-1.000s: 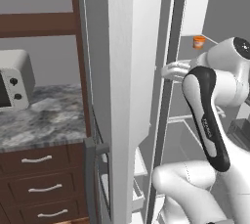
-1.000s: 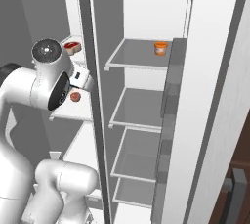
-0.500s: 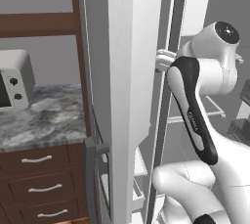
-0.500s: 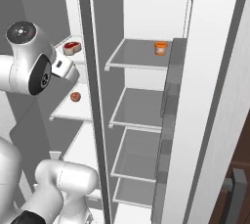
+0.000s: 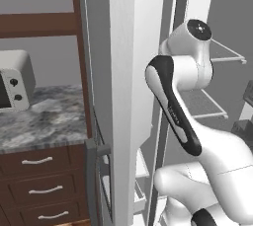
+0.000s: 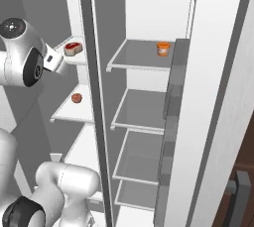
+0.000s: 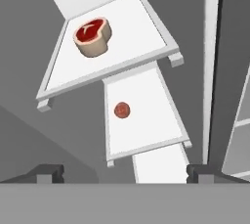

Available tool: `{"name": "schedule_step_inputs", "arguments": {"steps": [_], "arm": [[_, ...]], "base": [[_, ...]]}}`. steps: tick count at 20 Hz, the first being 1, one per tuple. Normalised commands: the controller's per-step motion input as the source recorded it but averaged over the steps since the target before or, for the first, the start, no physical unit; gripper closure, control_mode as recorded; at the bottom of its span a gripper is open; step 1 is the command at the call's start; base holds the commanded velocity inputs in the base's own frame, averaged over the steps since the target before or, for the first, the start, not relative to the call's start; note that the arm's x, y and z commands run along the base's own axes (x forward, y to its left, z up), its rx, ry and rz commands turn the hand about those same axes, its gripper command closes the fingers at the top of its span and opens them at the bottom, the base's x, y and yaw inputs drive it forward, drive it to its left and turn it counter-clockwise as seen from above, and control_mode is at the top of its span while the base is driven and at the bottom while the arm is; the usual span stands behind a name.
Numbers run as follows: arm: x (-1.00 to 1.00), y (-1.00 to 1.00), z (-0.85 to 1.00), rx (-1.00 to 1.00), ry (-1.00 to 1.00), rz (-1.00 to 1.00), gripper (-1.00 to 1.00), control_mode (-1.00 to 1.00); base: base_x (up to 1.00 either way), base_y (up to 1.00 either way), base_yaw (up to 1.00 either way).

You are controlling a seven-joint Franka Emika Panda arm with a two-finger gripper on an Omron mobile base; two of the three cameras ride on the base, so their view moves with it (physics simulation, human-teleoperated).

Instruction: Pick up the frozen steak from the freezer, place it on any shelf in the fridge, and close the fridge and freezer doors when done.

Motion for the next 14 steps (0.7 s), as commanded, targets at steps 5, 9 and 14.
{"name": "schedule_step_inputs", "arguments": {"steps": [5, 9, 14], "arm": [[0.87, 0.09, 0.00, 0.00, 0.03, 0.00, -1.00, -1.00], [0.71, -0.06, 0.02, 0.03, 0.07, 0.00, -1.00, -1.00], [0.71, 0.15, 0.00, 0.00, 0.04, 0.00, -1.00, -1.00]], "base": [[0.00, 0.00, 0.00], [0.00, 0.00, 0.00], [0.00, 0.00, 0.00]]}}
